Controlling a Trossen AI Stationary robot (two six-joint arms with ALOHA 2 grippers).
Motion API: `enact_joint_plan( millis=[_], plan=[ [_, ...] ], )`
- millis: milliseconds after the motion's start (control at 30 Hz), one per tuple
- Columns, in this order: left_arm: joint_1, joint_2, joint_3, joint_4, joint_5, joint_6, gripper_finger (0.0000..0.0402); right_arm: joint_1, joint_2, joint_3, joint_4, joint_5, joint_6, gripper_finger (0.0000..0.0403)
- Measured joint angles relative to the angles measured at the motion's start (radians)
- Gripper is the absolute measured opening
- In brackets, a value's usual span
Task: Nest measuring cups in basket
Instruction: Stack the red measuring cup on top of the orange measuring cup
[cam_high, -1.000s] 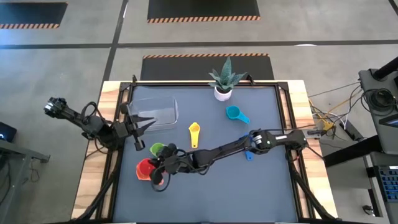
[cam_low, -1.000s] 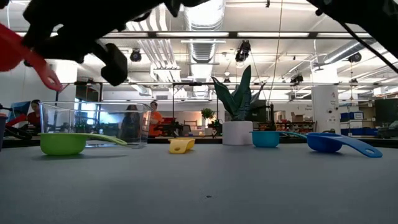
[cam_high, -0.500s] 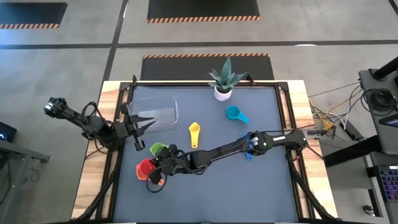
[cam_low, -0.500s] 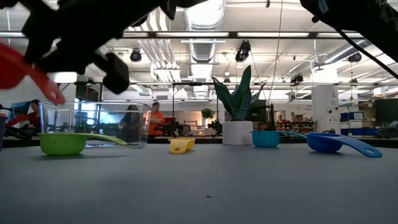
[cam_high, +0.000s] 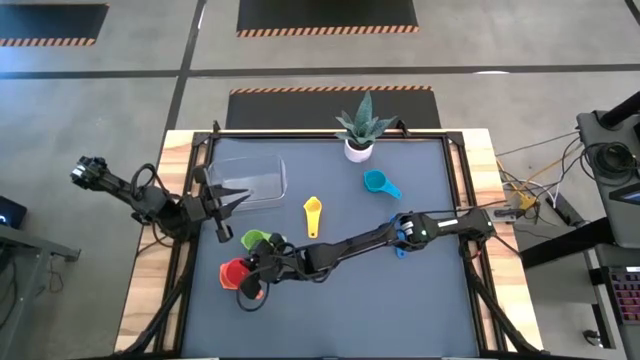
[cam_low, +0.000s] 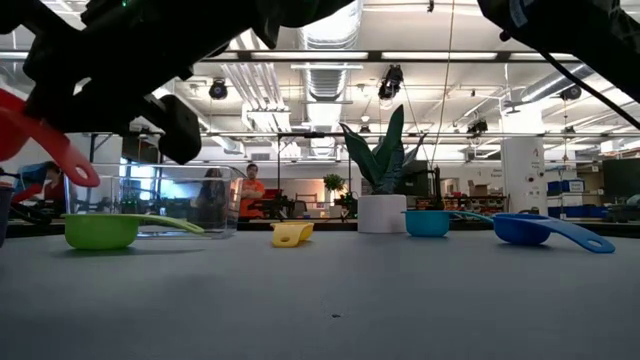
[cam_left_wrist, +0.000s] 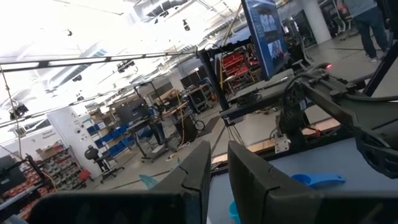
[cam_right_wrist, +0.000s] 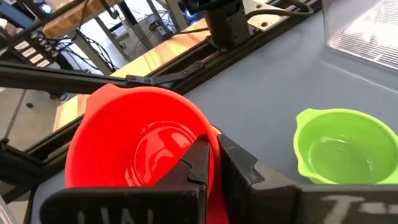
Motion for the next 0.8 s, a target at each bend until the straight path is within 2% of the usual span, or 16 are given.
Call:
enact_joint_plan(
  millis=[800],
  plan=[
    [0.0, -0.002, 0.0, 0.002, -0.001, 0.0, 0.0037, -0.002, 0.023, -0.001, 0.034, -0.049, 0.005, 0.0013]
  ],
)
